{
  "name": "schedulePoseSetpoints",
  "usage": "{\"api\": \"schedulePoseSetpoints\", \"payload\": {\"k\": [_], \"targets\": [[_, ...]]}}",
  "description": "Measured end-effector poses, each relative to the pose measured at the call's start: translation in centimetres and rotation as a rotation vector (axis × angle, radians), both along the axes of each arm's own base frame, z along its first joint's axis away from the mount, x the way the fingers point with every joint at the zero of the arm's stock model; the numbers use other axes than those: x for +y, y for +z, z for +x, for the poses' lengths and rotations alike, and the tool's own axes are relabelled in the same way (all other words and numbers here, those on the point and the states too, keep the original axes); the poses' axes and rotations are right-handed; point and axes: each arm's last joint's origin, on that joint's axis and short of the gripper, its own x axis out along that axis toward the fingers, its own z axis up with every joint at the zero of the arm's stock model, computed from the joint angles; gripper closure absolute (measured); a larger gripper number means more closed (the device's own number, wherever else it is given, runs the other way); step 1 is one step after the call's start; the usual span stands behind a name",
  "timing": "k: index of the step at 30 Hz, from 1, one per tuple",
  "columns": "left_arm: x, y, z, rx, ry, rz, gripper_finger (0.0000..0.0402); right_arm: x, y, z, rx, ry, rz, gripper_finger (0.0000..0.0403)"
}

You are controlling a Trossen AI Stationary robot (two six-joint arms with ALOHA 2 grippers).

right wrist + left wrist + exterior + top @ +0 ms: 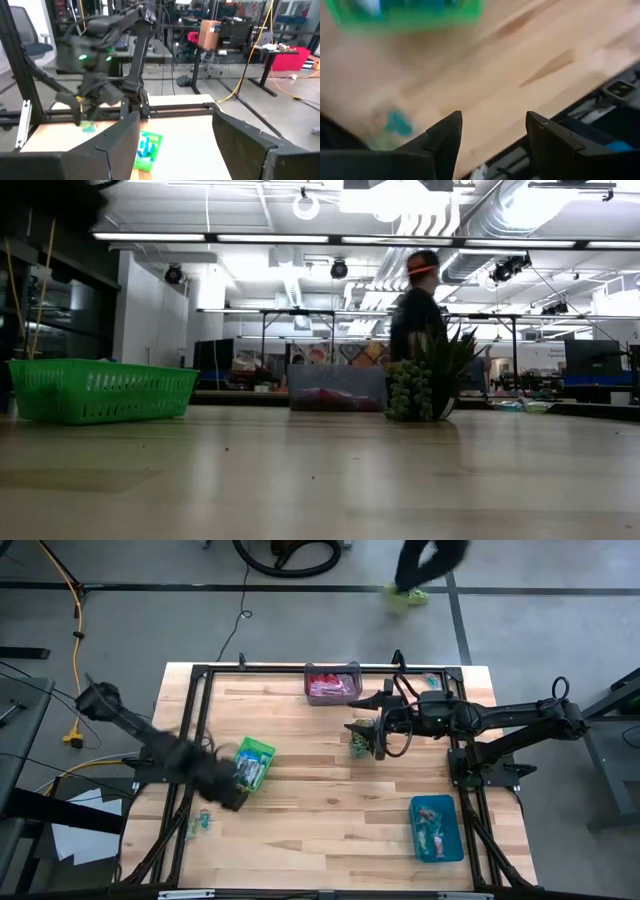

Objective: Sort candy
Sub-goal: Put the transparent candy into the blue bin

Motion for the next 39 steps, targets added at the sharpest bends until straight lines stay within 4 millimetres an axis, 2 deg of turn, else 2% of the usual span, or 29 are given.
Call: {"api": "schedulePoseSetpoints", "payload": {"k": [5,9,16,23,29,31,33,36,39], "targets": [[-3.9,-5.6,-2.7,0.160,0.181,-0.114,0.0197,0.0,-0.3,0.0,0.027,0.000,-0.002,0.0158],[-4.7,-8.7,-5.1,0.332,0.297,-0.073,0.0197,0.0,-0.4,0.0,0.040,0.000,-0.004,0.0158],[-4.5,-10.2,-5.7,0.437,0.303,0.042,0.0197,-0.6,-0.5,0.0,0.049,-0.024,0.021,0.0158],[-4.8,-11.7,-5.1,0.422,0.321,0.137,0.0197,-1.2,-0.5,0.0,0.043,-0.053,0.065,0.0158],[-5.1,-12.4,-4.5,0.389,0.296,0.159,0.0210,-1.2,-0.5,0.0,0.043,-0.053,0.065,0.0158],[-5.0,-12.3,-4.2,0.376,0.279,0.147,0.0240,-1.2,-0.5,0.0,0.043,-0.052,0.065,0.0158],[-5.0,-11.9,-4.0,0.347,0.251,0.133,0.0291,-1.2,-0.5,0.0,0.043,-0.053,0.065,0.0158],[-5.0,-10.0,-3.2,0.167,0.193,0.081,0.0377,-1.2,-0.6,0.0,0.044,-0.053,0.068,0.0158],[-4.1,-7.2,-3.1,-0.008,0.144,0.056,0.0385,-1.2,-0.5,0.0,0.033,-0.045,0.093,0.0158]]}}
